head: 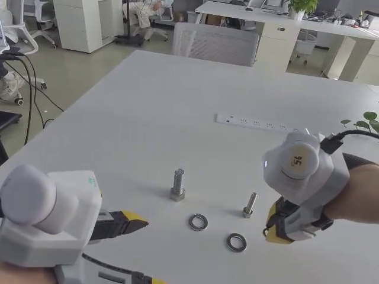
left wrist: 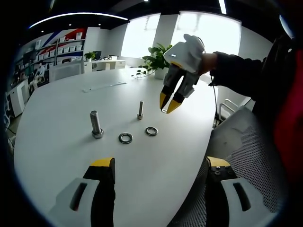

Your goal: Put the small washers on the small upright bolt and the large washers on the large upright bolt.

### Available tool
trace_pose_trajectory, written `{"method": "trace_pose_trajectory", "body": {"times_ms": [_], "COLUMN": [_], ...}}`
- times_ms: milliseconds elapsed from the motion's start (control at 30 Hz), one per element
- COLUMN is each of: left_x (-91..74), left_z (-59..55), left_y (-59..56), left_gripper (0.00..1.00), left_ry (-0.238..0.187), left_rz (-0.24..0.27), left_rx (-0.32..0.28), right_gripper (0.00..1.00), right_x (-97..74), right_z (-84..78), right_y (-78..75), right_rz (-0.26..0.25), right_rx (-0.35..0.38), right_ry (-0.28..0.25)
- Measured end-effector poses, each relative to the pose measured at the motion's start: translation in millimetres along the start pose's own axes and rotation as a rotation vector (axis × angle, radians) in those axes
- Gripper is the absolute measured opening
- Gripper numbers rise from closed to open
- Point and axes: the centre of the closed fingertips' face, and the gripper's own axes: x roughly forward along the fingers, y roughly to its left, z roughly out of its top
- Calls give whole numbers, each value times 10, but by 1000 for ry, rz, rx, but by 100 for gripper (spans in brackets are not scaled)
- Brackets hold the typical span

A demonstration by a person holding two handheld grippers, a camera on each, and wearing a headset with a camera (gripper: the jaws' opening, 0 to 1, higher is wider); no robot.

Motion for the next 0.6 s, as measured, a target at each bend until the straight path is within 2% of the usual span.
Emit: {"method": "trace_pose_trajectory", "body": {"times_ms": [300,600], "left_x": [-2,-11], "left_z": [-23,-39], "left_y": [0,4], "left_gripper": [77,77], "left_ry": [4,6], "left_rz": [1,6], "left_rx": [-4,-12], "right_gripper": [14,14], "right_x": [-124,-182], "right_z": [37,205], "right_y": [-204,-363], "right_rz": [-40,-65], "right_rx": [3,-13], "right_ry": [-9,-30]}}
